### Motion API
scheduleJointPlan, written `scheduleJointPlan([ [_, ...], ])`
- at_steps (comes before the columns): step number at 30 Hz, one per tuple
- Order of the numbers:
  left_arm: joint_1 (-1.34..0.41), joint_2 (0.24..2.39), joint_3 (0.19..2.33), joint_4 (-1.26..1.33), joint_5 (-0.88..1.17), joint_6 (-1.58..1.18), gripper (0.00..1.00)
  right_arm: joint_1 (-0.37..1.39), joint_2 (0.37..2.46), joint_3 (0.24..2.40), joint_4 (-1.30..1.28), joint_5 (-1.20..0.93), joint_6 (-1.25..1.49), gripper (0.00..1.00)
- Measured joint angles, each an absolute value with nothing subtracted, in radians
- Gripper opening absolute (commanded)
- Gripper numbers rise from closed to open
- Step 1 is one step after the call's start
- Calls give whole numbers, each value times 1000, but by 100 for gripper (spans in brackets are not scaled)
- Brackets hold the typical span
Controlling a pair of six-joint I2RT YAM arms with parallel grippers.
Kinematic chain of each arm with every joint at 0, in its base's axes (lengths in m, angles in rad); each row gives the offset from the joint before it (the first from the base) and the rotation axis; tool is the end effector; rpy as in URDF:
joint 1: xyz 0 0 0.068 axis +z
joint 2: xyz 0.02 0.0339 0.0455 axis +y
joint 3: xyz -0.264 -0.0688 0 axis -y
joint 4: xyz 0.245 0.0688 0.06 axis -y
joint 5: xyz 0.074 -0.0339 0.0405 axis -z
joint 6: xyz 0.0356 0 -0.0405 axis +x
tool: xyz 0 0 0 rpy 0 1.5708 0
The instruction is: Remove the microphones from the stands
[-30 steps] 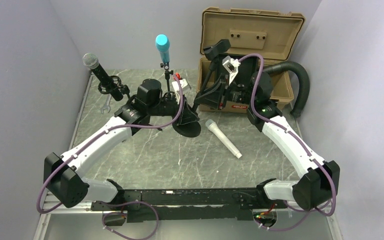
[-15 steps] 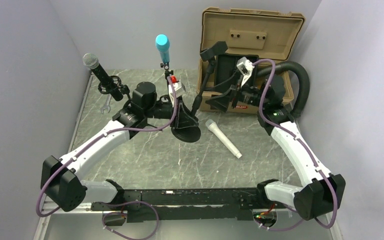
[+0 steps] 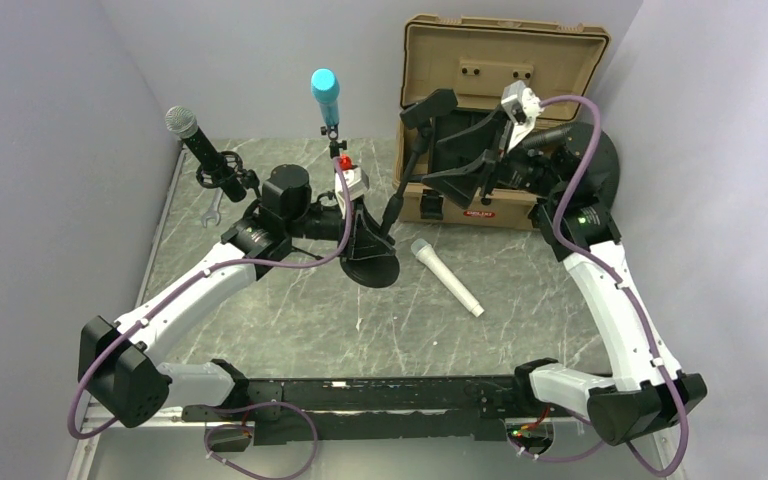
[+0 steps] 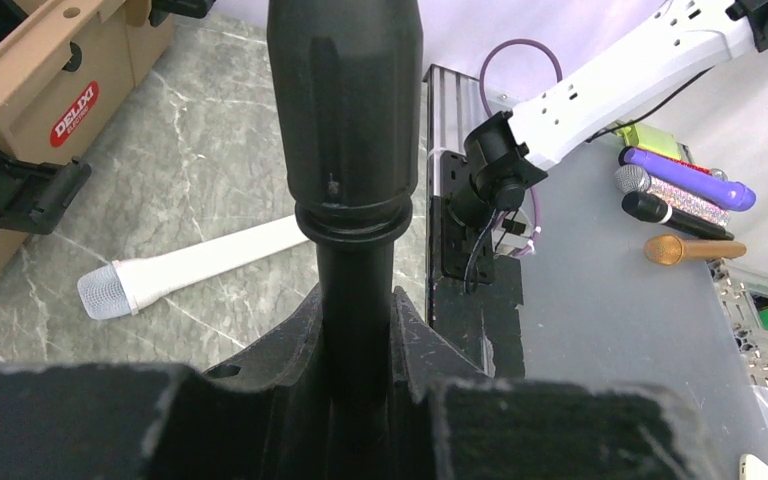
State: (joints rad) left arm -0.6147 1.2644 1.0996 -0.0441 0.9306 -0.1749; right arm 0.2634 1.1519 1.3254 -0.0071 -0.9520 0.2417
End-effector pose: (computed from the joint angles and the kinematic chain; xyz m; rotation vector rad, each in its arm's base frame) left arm 0.2164 -0.1877 0.3644 1.0880 1.5692 -1.3709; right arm 0.2212 0.0897 0.4717 -0.8311 1.3313 1.0648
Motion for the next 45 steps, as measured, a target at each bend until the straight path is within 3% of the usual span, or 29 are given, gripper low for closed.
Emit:
scheduleJointPlan([
  [13, -615, 1264, 1098, -119, 946, -108, 0, 263, 1217, 1445, -19, -978, 278, 87],
  [20, -617, 1260, 1092, -143, 946, -85, 0, 263, 1277, 1460, 8, -1007, 335, 76],
  [24, -617, 1260, 1083, -147, 943, -74, 0, 263, 1291, 1460, 32, -1036, 374, 56],
  [31, -617, 1261, 1082, -168, 914, -64, 0, 270, 1282, 1431, 115, -1085, 451, 2],
  [45, -620, 1327, 1097, -324, 848, 17, 0, 314, 1228, 1209, 249, -980, 470, 0],
])
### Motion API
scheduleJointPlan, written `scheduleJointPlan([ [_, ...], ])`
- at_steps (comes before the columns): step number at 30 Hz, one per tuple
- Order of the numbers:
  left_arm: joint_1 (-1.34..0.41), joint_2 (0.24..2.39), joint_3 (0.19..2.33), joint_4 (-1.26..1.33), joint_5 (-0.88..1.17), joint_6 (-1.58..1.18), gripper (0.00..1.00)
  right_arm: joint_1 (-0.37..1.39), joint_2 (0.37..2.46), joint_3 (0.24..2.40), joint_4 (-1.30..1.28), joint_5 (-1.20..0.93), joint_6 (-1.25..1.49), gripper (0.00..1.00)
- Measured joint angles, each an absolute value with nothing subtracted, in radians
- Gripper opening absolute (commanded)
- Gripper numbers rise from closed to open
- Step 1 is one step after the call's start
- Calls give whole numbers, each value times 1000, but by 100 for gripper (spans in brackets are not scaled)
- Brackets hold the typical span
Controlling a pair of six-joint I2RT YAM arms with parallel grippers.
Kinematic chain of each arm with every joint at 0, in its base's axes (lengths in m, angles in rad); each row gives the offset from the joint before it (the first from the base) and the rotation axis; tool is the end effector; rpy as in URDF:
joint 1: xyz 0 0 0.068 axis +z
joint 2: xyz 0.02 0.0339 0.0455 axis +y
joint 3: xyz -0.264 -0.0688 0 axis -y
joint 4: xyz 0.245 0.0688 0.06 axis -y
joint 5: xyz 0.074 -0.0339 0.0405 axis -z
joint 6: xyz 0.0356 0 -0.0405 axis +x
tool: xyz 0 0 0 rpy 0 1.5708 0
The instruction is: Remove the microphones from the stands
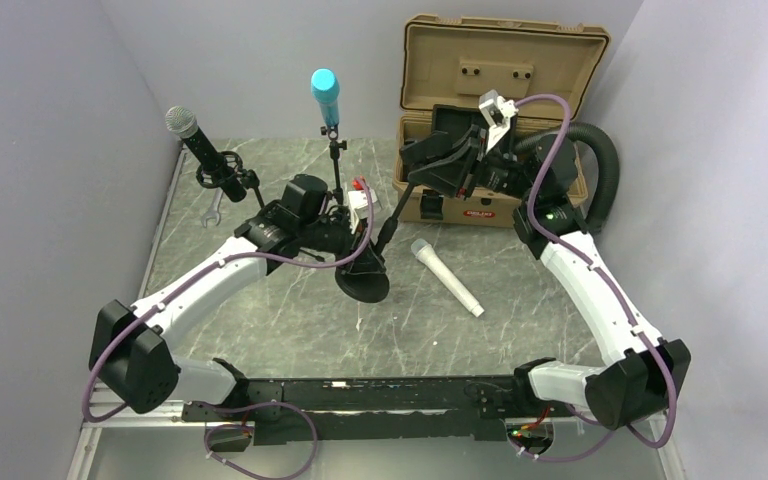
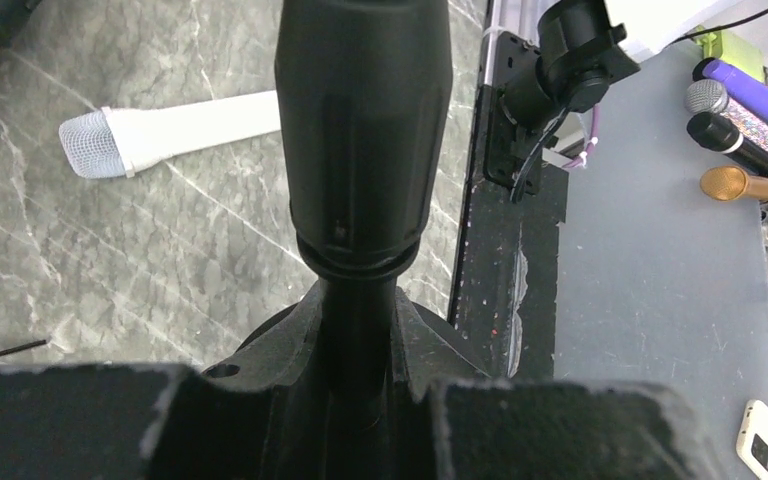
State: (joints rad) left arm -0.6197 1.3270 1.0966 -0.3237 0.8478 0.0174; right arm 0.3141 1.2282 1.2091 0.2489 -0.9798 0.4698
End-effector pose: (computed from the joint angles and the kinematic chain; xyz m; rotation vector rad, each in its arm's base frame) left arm 0.2218 -0.1910 0.3208 1.1568 1.8253 -1.2495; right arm 0.2465 0.1112 0.4388 -0.7766 1.3750 1.2770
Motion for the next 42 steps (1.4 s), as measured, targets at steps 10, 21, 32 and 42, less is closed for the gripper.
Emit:
scheduleJointPlan([
  [10, -623, 1353, 1102, -366, 823, 43, 0, 336, 1229, 1158, 286, -930, 441, 60],
  [21, -629, 1315, 1144, -245, 825, 29, 0, 372, 1222, 1115, 177, -938, 333, 85],
  [32, -629, 1338, 1188, -235, 820, -20, 0, 387, 1225, 1064, 255, -971, 412, 74],
  [42, -629, 1382, 1202, -230, 807, -45, 0, 432, 1269, 1042, 324, -975, 451, 21],
])
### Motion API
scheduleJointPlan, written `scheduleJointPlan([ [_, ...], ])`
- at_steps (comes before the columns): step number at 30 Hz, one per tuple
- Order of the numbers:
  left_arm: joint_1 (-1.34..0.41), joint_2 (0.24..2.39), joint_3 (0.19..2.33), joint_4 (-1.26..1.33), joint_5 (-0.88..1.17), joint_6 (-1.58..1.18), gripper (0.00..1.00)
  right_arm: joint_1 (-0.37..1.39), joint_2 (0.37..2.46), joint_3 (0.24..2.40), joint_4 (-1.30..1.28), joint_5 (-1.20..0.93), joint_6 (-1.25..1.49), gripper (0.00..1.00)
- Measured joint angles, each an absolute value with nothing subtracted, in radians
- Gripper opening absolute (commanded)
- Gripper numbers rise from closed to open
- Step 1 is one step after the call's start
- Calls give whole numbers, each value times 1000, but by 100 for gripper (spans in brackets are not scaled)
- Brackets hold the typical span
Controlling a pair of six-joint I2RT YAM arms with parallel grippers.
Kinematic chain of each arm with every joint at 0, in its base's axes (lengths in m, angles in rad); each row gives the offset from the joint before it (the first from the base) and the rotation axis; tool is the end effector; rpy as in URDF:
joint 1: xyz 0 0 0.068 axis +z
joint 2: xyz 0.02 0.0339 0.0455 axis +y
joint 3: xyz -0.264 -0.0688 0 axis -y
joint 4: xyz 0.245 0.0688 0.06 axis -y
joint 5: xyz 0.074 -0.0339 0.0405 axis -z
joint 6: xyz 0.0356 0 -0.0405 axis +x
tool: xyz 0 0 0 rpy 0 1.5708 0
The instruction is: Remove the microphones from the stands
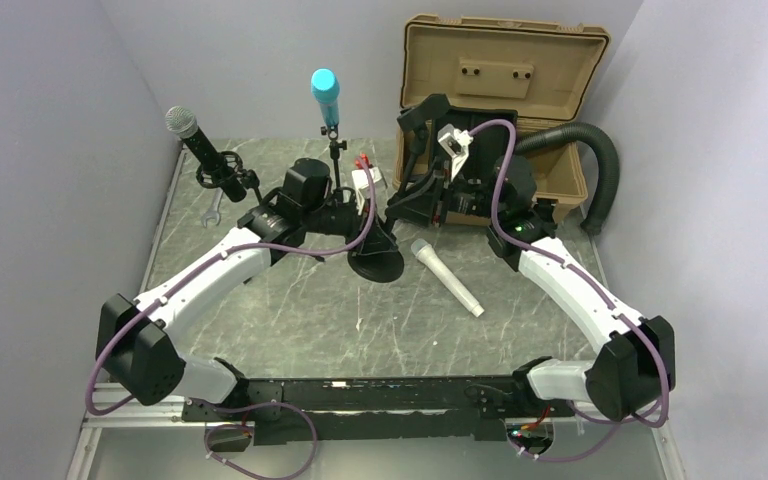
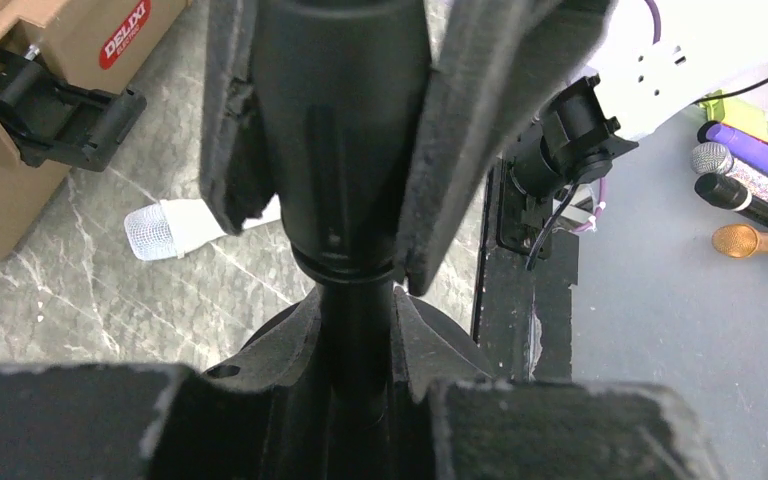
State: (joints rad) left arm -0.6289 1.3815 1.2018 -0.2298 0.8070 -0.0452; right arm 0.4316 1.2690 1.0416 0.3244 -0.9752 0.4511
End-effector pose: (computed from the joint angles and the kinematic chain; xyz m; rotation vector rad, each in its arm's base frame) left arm 0.2376 -0.2047 0.3488 1.0982 1.7325 -1.2244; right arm 0.2486 0.1469 0.3779 -0.8408 1.4715 1.3904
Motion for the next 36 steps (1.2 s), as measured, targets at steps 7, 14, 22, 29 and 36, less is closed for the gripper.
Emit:
scheduleJointPlan([
  [7, -628, 1383, 1200, -230, 826, -52, 0, 421, 1269, 1025, 339, -969, 426, 0],
  [14, -628, 1377, 1163, -151, 895, -73, 0, 397, 1220, 1008, 298, -998, 384, 67],
  [22, -611, 1315, 1148, -133, 946, -93, 0, 300, 1155, 1020, 198, -971, 303, 95],
  [29, -611, 1295, 1129, -132, 945, -88, 0, 274, 1142, 1185, 107, -983, 296, 100],
  [36, -610, 1295, 1116, -148, 945, -68, 0, 273, 1172, 1398, 95, -1002, 312, 99],
])
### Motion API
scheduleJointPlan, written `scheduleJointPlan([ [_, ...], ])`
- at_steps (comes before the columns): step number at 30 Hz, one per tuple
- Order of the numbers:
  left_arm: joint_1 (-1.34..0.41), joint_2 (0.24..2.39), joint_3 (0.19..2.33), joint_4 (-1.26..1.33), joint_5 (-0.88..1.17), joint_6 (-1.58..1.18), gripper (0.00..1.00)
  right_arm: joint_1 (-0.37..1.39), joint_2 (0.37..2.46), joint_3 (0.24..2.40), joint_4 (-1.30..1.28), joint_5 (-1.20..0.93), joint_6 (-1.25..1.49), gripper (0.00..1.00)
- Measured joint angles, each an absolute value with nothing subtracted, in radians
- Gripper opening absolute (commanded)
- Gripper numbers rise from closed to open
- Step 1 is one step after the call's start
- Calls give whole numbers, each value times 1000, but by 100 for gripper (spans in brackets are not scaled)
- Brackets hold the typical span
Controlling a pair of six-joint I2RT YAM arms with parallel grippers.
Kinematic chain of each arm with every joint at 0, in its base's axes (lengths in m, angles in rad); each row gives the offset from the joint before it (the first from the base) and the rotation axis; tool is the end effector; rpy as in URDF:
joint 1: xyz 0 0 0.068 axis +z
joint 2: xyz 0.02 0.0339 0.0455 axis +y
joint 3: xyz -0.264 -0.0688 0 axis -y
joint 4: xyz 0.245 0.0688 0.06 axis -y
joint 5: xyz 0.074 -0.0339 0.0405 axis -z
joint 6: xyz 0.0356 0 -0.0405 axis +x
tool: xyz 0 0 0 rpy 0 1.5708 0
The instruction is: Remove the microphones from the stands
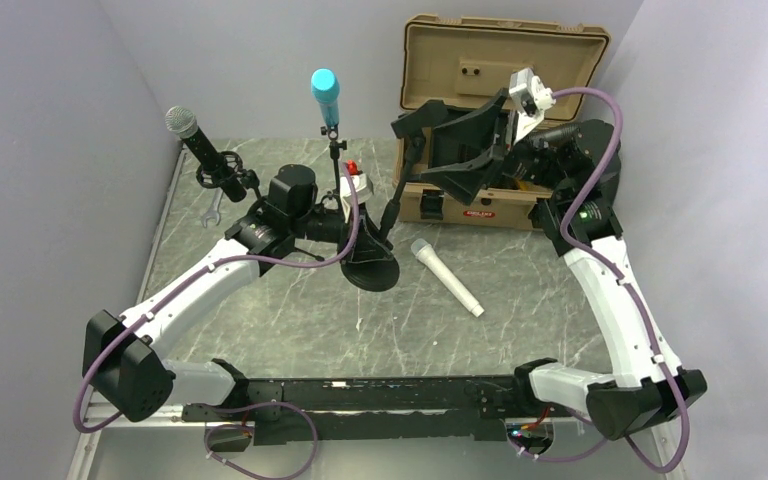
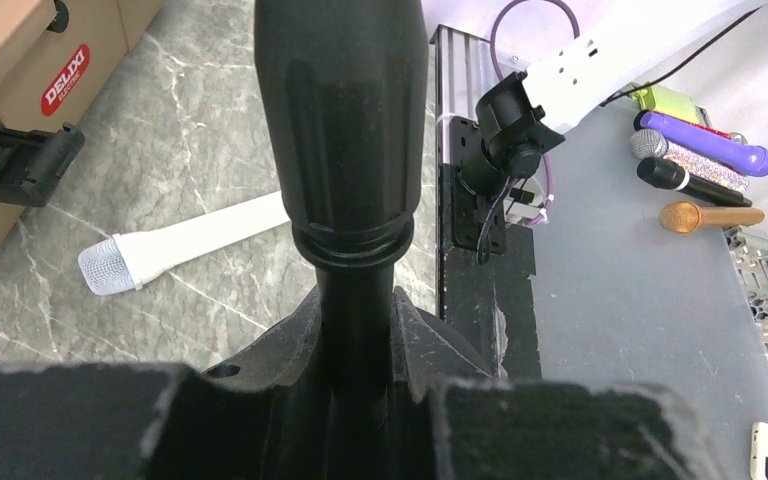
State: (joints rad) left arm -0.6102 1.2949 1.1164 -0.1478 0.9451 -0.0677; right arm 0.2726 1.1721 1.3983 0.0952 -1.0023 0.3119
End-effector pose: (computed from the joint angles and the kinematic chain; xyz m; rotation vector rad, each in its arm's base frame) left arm 0.2209 -0.1896 0.3527 1.1551 1.6087 -1.3399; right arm 0.2146 0.0911 0.4996 -0.8798 1.2065 1.0988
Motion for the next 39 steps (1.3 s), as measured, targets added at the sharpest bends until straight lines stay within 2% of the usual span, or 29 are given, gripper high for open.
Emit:
scheduleJointPlan([
  [9, -619, 1295, 1116, -162, 945, -41, 0, 275, 1301, 1430, 107, -1018, 387, 94],
  [17, -633, 1295, 1116, -208, 928, 2, 0, 295, 1333, 1443, 118, -1053, 424, 80],
  [20, -638, 1295, 1116, -209, 918, 14, 0, 298, 1332, 1443, 130, -1063, 433, 69],
  [26, -640, 1299, 1116, -217, 896, 27, 0, 302, 1320, 1431, 157, -1084, 454, 41],
  [32, -643, 1317, 1117, -260, 868, 42, 0, 324, 1298, 1354, 199, -1079, 465, 27],
  [39, -645, 1361, 1128, -335, 810, 77, 0, 344, 1292, 1259, 236, -1028, 461, 19],
])
